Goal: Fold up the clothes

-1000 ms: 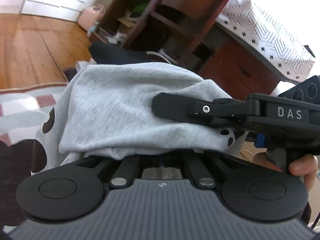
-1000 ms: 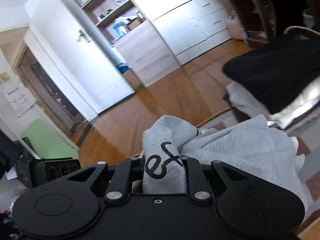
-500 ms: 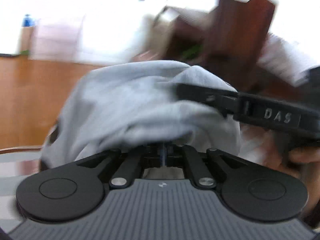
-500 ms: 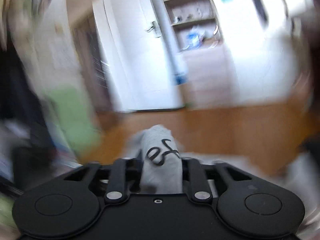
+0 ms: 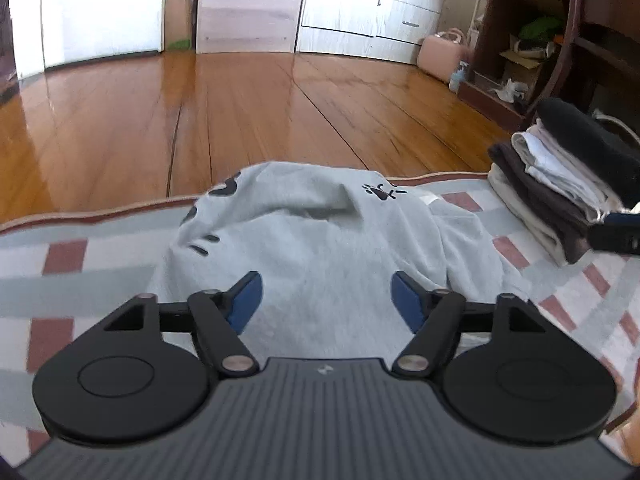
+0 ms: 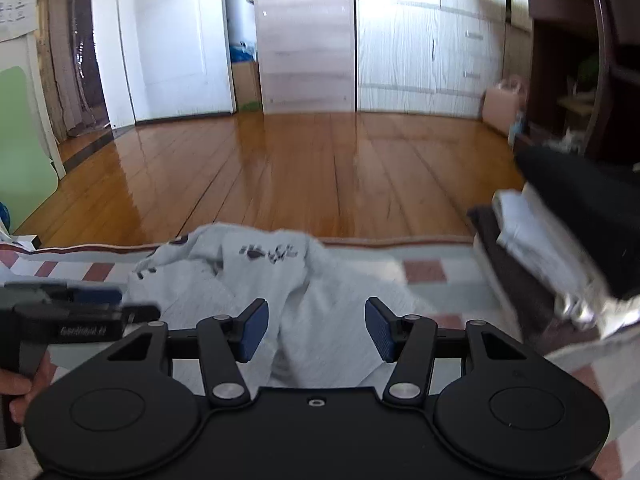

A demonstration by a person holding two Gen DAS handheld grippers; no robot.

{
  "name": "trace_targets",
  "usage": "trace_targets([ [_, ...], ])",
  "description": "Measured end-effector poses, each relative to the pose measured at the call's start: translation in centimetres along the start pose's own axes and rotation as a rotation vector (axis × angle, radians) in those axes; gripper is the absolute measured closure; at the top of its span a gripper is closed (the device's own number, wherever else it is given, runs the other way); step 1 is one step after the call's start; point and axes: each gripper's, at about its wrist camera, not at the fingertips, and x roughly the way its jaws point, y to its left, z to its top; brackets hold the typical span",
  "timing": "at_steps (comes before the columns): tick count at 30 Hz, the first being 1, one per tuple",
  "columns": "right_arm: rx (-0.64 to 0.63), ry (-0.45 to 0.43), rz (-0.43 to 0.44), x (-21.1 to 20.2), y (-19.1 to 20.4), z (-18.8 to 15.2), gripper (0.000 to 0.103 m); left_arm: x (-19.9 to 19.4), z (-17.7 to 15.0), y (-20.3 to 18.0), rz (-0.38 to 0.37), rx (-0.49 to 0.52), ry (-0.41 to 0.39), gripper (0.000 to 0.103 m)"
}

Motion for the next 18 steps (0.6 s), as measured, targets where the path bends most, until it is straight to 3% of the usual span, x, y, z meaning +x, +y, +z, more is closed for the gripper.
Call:
trace_targets([
  [5, 0.065, 0.104, 0.086, 1.3, 1.5, -0.8, 0.044, 0.2, -0.5, 3.6, 0.007, -0.111, 0.105, 0.025],
  [11, 0.130, 0.214, 0.172, 3.8, 2.5, -2.1, 0.044, -0.6, -0.8, 8.5, -0.031, -0.286, 0.130, 0.044],
  [18, 0.136, 0.245, 0.165, 7.3, 3.3, -2.1, 0.044, -1.0, -1.4, 12.3, -0.118, -0.487, 0.146, 0.048],
])
